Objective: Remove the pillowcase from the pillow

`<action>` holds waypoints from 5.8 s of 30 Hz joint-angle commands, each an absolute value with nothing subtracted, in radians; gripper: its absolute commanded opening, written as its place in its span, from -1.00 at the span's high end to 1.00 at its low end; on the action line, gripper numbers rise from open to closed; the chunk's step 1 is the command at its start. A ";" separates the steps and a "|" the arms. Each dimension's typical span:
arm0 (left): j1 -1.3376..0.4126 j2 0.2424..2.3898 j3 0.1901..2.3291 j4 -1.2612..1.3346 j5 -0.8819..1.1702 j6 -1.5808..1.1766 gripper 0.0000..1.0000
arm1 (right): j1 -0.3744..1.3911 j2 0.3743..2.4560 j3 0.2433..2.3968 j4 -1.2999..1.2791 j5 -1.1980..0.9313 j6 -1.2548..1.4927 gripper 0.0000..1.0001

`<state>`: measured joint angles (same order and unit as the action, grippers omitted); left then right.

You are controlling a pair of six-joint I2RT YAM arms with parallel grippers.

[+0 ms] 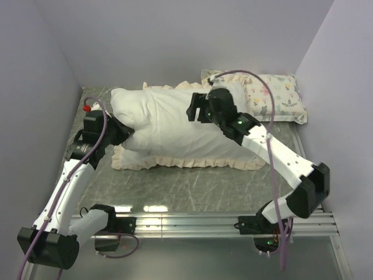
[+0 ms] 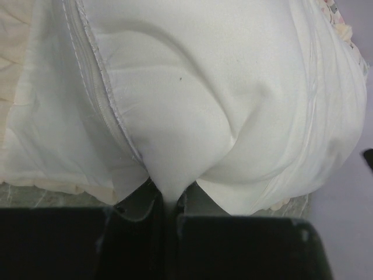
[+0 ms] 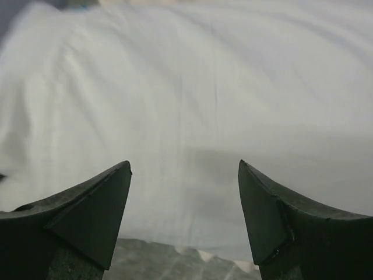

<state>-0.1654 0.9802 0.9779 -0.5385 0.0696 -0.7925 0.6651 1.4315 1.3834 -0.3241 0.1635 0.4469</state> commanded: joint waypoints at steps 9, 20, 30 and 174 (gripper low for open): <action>-0.143 0.943 1.115 -0.505 0.003 -0.741 0.99 | 0.640 1.603 1.398 -0.468 0.385 0.373 1.00; 0.129 0.971 1.255 -0.572 0.008 -0.724 0.99 | 0.376 1.462 1.306 -0.457 0.370 0.426 1.00; 0.287 0.953 1.060 -0.503 0.129 -0.816 0.99 | 0.156 1.379 1.215 -0.405 0.187 0.453 1.00; 0.267 0.922 1.298 -0.594 0.183 -0.693 0.99 | 1.070 0.939 1.186 -0.516 0.437 0.410 0.59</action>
<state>0.2699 0.9638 1.2484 -0.7151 0.2081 -0.7158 0.9932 0.8680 1.1690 -0.5217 0.5465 0.5266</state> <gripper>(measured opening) 0.088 0.074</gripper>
